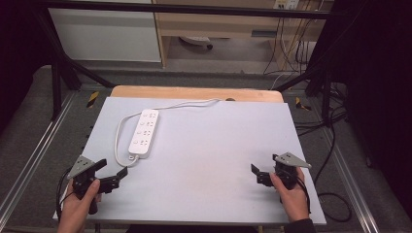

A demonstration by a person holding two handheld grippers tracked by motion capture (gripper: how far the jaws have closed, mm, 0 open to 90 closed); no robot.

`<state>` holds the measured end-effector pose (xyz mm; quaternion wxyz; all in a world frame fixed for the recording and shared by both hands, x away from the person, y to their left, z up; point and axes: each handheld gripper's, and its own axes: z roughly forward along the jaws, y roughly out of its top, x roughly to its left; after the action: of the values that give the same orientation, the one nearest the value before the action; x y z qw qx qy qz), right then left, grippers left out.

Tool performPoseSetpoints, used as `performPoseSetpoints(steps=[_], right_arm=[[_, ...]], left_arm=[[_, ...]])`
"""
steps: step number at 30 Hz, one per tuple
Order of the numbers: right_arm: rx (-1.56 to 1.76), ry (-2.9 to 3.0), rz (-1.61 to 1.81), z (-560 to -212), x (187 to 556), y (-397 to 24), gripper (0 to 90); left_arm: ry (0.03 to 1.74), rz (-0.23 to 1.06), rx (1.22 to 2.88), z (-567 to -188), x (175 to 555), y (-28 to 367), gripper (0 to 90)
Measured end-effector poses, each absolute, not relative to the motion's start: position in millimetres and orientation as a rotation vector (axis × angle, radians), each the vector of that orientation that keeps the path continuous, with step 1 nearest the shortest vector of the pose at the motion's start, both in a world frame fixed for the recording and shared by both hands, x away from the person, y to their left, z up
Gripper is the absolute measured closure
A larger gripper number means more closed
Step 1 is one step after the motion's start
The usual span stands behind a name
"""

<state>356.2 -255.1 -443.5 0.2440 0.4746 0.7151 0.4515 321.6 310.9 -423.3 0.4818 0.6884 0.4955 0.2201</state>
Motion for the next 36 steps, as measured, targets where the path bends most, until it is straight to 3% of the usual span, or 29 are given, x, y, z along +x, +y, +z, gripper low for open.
performPoseSetpoints(steps=[17, 36], right_arm=[[1.308, 1.988, 1.177, -445, 354, -250, 3.1], [1.299, 2.002, 1.212, -443, 352, -247, 2.9]], left_arm=[[1.184, 0.583, 1.666, -411, 325, 295, 7.7], [1.157, 0.566, 1.686, -380, 372, 280, 7.1]])
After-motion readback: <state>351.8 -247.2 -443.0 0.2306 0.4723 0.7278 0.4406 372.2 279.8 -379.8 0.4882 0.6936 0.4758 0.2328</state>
